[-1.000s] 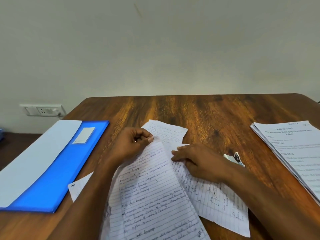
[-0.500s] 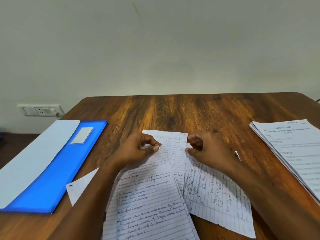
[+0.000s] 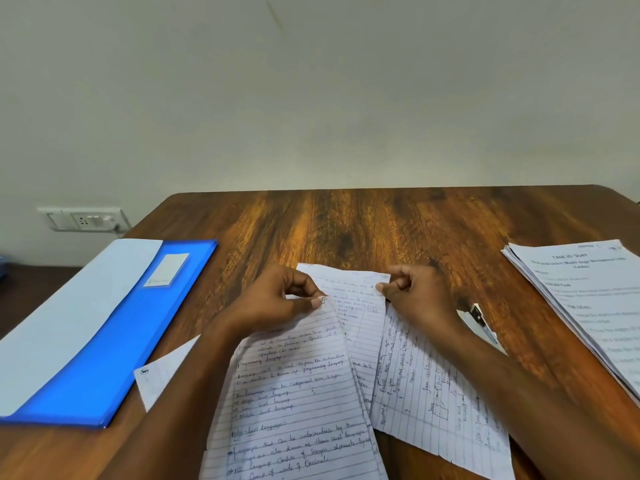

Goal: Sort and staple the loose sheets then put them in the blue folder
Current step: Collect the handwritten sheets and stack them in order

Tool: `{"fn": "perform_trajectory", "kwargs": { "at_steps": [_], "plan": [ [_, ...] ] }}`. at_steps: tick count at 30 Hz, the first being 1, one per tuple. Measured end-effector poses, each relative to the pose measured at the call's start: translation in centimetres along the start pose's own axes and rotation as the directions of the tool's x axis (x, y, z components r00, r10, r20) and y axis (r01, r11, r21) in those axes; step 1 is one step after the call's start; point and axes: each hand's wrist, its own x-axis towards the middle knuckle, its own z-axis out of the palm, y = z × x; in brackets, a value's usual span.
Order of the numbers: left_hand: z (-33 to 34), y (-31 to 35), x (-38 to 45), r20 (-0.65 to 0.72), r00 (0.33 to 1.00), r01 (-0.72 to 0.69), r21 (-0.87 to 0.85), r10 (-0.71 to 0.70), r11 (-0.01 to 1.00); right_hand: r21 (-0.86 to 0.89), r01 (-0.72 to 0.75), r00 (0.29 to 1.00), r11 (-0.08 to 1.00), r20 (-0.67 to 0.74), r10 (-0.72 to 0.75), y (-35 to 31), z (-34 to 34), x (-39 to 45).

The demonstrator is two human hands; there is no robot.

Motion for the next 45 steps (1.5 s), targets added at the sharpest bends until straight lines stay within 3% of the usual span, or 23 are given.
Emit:
{"fn": "perform_trajectory", "kwargs": {
  "at_steps": [9,20,24,29,31,34,45],
  "plan": [
    [0.3,0.0,-0.1,0.007,0.999,-0.039,-0.127,0.04,0.991,0.234,-0.005,0.998,0.972,-0.058,0.019,0.6,-0.4,0.6],
    [0.6,0.0,0.2,-0.005,0.999,-0.046,-0.112,0.046,0.993,0.258,0.016,1.0,0.966,0.002,-0.018,0.1,-1.0,0.4],
    [1.0,0.1,0.1,-0.134,0.991,-0.024,-0.073,0.015,0.997,0.096,0.055,0.997,0.994,0.045,-0.059,-0.2,-0.9,-0.3],
    [1.2,0.6,0.2,-0.304,0.953,-0.037,-0.09,0.008,0.995,0.219,0.112,0.99,0.969,-0.11,-0.089,-0.9,-1.1,-0.5],
    [1.4,0.7,0.2,-0.324,0.945,-0.083,-0.086,0.051,0.993,0.155,0.126,0.985,0.98,-0.134,-0.106,-1.0,-1.8,-0.2],
    [1.8,0.7,0.2,-0.337,0.933,-0.15,-0.047,0.125,0.988,0.068,0.142,0.989,0.987,-0.057,-0.138,-1.2,-2.8,0.1],
    [3.3,1.8,0.4,-0.331,0.904,-0.266,0.061,0.271,0.962,0.021,0.204,0.947,0.979,0.248,-0.203,-1.9,-3.7,-0.1]
  ]
}}
